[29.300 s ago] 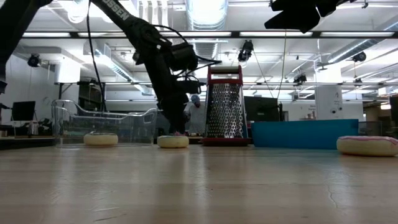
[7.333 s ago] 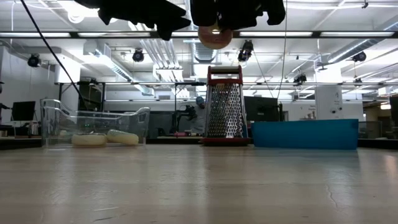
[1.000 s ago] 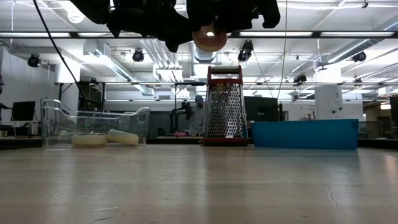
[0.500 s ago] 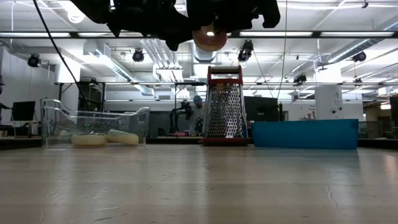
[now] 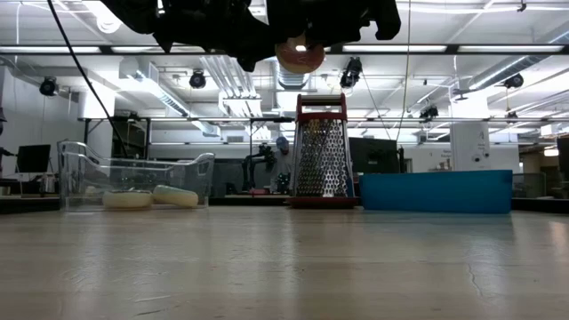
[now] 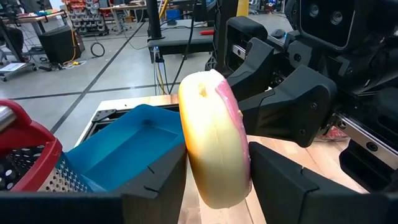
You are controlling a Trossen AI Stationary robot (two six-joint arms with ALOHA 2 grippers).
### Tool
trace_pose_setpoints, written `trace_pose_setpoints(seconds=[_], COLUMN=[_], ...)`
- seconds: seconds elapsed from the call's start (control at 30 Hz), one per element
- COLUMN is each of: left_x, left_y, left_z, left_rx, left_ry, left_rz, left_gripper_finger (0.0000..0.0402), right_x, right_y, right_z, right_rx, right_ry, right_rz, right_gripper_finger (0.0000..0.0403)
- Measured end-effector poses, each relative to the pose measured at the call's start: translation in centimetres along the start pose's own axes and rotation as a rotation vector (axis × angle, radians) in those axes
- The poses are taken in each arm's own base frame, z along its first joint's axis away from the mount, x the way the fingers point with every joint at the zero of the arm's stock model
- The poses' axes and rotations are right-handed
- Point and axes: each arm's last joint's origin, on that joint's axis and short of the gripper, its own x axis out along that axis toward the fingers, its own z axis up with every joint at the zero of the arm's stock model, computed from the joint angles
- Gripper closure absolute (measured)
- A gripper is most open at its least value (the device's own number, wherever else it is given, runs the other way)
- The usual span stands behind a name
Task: Pick & Place Food Item
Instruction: Put the pink donut into the transparent bin
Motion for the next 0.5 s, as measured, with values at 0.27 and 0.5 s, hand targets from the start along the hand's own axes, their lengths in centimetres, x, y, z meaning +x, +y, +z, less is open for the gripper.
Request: trace_pose_setpoints(seconds=[0.27, 0.5], left_x=[0.00, 0.00], left_y=[0.00, 0.00], left_z=[-0.01, -0.01], left_rx=[0.000, 0.000], left_ry=[0.000, 0.000], left_rz=[-0.001, -0.002], left_gripper_finger=[0.0270, 0.0315], right_x=[0.00, 0.00], right_y=[0.00, 0.00], right_z=[-0.01, -0.01], right_rx=[0.000, 0.001], right_ry=[0.000, 0.000], right_rz=[0.000, 0.000], right_gripper_finger=[0.0335, 0.0335])
